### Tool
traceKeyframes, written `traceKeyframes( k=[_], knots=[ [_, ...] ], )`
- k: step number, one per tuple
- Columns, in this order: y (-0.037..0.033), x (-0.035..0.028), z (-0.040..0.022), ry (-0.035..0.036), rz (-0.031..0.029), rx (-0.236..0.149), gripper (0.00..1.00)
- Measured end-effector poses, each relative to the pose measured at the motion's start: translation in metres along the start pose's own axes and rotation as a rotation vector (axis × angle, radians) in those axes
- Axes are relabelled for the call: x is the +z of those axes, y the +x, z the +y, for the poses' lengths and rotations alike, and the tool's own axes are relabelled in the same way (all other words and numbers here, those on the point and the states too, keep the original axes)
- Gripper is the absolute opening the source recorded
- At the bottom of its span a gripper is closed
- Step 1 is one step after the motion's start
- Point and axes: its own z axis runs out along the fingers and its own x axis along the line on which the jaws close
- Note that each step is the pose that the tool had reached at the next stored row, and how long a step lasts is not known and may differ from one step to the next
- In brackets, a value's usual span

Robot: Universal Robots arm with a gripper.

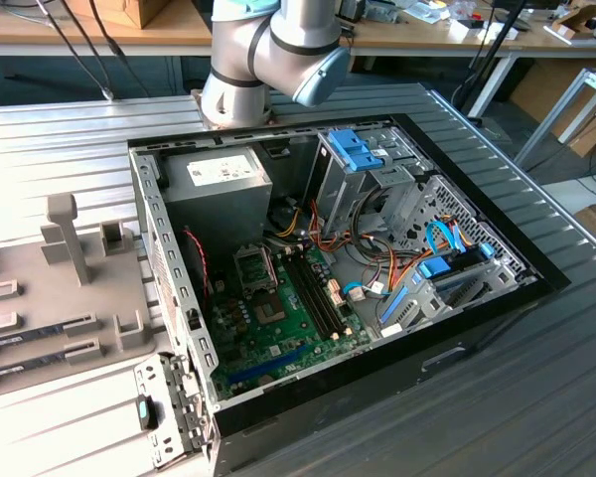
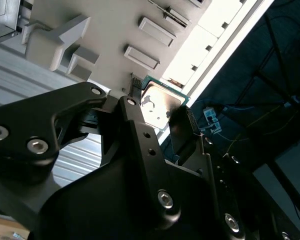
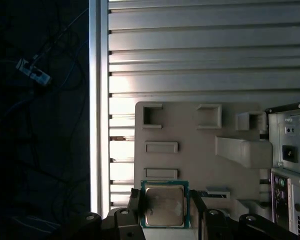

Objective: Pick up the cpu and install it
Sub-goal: 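Pick up the cpu and move it towards the insertion slot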

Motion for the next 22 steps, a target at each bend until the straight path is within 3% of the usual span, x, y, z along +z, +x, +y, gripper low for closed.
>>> traceKeyframes(
  k=[22],
  knots=[
    [0.0004,-0.0105,0.0004,-0.0005,0.0,0.0,0.47]
  ],
)
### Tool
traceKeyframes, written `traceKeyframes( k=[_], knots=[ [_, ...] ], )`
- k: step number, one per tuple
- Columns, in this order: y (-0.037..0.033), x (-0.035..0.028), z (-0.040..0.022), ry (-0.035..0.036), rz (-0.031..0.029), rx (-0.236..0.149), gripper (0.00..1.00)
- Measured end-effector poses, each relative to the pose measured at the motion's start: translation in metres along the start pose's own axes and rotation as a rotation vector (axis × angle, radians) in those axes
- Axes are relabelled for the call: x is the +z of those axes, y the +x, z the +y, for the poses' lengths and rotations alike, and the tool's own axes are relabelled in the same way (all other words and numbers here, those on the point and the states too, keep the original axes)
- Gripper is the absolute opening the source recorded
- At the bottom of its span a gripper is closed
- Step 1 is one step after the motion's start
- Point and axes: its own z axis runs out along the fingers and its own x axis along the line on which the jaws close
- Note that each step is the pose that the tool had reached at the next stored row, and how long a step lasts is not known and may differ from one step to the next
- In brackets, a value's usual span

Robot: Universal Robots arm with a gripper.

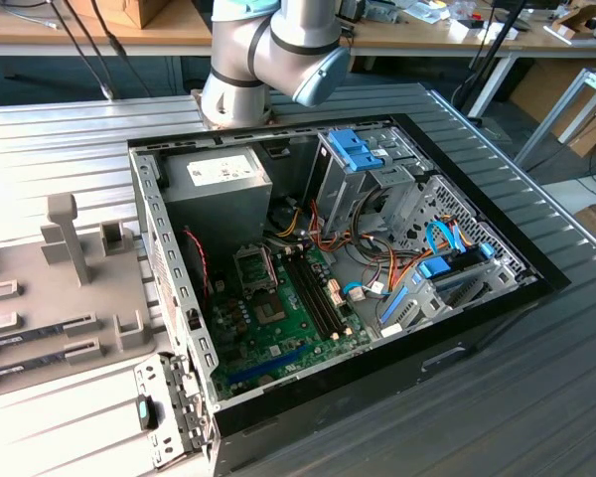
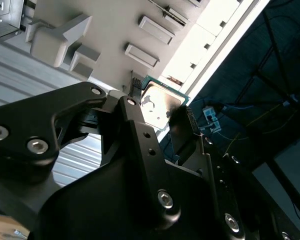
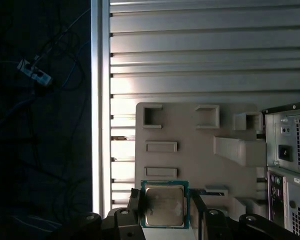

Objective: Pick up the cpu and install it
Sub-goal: 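Pick up the cpu and move it towards the insertion slot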

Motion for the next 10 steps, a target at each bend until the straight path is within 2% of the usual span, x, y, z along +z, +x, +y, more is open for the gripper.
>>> traceKeyframes(
  k=[10],
  knots=[
    [0.0004,-0.0089,0.0003,0.0,-0.0001,0.0,0.47]
  ],
)
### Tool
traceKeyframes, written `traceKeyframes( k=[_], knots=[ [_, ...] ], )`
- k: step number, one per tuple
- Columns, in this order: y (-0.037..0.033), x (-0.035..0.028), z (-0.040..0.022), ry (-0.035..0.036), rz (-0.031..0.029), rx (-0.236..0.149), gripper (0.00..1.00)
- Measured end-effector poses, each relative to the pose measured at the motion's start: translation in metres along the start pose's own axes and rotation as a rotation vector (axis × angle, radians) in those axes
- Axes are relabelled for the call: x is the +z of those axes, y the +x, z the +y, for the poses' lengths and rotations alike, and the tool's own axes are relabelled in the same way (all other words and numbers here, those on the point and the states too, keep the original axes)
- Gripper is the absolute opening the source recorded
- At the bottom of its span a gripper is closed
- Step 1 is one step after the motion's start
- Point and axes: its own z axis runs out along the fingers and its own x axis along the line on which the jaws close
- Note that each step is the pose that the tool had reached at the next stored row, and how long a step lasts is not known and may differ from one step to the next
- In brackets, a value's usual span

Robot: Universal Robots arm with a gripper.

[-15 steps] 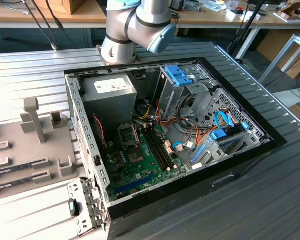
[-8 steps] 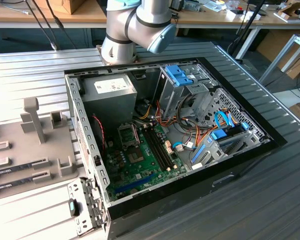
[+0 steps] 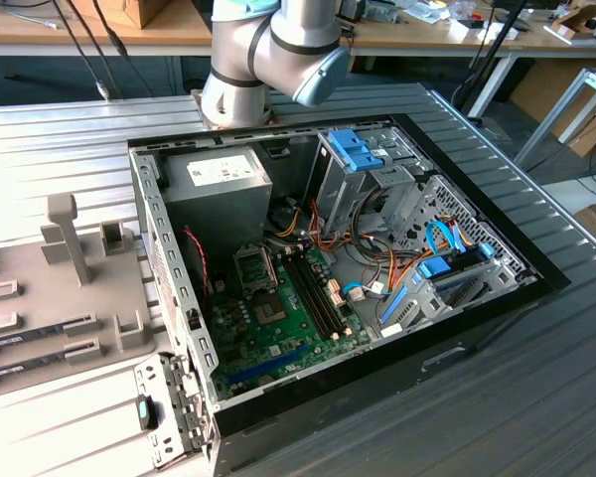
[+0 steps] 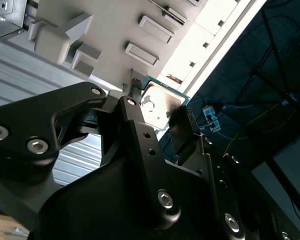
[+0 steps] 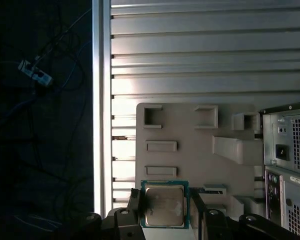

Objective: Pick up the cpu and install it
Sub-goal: 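Pick up the cpu and move it towards the insertion slot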

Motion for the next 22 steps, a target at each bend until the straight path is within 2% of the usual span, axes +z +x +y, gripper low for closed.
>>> traceKeyframes(
  k=[3,11,22],
  knots=[
    [0.0002,-0.0039,0.0001,0.0,0.0001,0.0,0.47],
    [-0.0002,-0.0042,0.0002,-0.0005,0.0001,0.0,0.47],
    [-0.0074,-0.0043,0.0003,-0.0006,0.0,0.0,0.47]
  ],
)
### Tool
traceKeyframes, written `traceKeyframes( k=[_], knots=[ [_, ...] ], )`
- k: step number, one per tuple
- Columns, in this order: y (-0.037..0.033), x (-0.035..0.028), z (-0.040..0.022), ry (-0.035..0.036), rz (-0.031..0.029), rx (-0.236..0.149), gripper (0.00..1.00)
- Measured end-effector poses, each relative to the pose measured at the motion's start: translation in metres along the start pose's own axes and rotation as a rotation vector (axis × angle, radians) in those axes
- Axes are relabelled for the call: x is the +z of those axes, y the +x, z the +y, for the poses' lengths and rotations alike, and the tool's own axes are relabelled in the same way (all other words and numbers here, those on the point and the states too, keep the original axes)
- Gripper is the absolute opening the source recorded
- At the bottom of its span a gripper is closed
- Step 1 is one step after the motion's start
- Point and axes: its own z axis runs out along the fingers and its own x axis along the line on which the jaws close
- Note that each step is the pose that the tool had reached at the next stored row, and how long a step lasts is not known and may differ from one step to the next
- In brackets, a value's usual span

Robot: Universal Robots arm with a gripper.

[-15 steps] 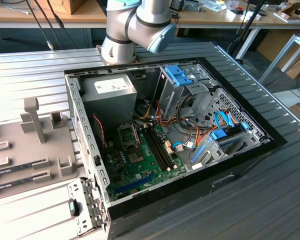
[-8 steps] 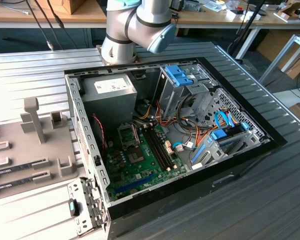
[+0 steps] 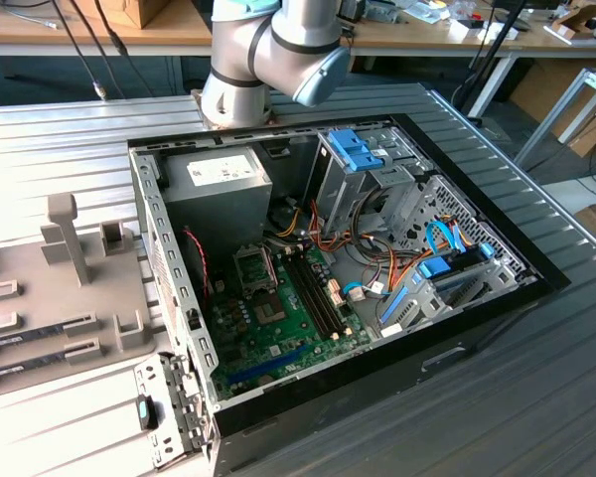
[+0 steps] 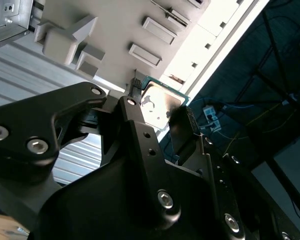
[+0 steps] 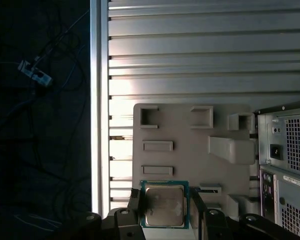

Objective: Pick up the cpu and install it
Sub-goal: 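Pick up the cpu and move it towards the insertion slot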

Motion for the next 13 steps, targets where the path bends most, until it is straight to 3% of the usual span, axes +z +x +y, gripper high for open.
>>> traceKeyframes(
  k=[13],
  knots=[
    [-0.0114,-0.0005,0.0003,0.0,0.0001,0.0,0.47]
  ],
)
